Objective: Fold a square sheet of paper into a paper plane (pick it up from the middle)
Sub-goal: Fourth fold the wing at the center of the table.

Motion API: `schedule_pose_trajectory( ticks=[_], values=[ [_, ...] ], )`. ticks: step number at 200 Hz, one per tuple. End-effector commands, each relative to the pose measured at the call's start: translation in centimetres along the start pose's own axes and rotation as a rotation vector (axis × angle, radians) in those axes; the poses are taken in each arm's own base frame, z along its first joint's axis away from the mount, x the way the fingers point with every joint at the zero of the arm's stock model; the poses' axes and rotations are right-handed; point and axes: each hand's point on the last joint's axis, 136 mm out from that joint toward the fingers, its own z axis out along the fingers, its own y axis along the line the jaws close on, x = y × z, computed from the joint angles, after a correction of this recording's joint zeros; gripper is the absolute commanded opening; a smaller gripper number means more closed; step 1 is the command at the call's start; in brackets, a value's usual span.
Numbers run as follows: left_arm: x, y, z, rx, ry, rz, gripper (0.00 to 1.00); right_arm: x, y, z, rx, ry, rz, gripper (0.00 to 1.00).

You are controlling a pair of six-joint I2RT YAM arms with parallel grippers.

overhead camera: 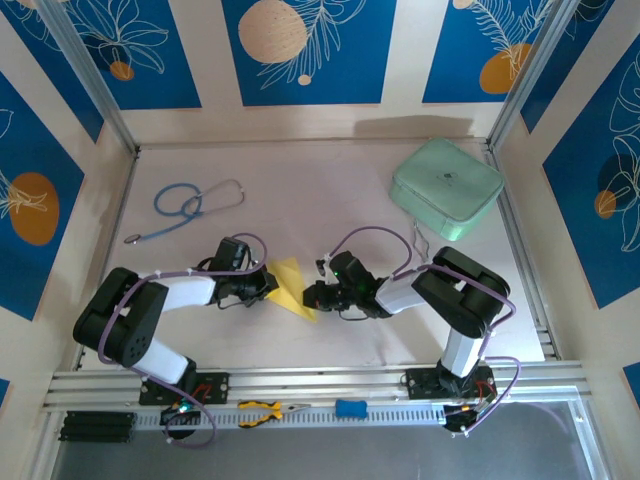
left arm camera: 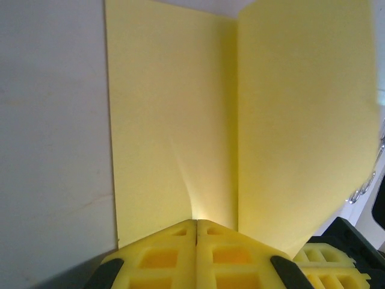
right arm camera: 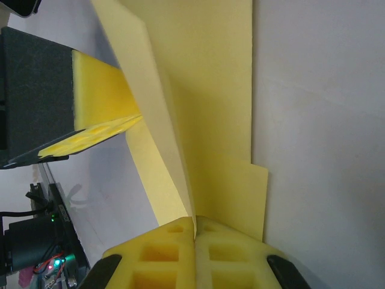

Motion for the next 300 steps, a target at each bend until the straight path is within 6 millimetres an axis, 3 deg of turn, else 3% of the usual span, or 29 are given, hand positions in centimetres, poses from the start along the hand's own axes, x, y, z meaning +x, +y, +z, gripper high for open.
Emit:
schedule_pose_trajectory(
  ticks=[1, 92, 174, 238, 300],
  values=[
    [0.4, 1.1, -0.2, -0.059, 0.004, 0.002, 0.0, 1.3, -1.3, 0.0, 0.018, 0.051, 0.043, 0.05],
    [-0.5, -3.4, -2.0, 0.078, -0.033, 0.107, 0.02, 1.6, -1.6, 0.4, 0.012, 0.08, 0.078, 0.04],
    [-0.1, -7.1, -1.2, 0.248, 0.014, 0.143, 0.03, 1.7, -1.8, 0.5, 0.006, 0.093, 0.11, 0.03],
    [-0.1, -7.4, 0.9, 0.252, 0.02, 0.131, 0.03, 1.9, -1.9, 0.6, 0.003, 0.107, 0.12, 0.03],
    [-0.4, -4.6, 1.9, 0.14, 0.001, 0.086, 0.01, 2.1, -2.0, 0.5, 0.018, 0.127, 0.133, 0.03]
  ],
)
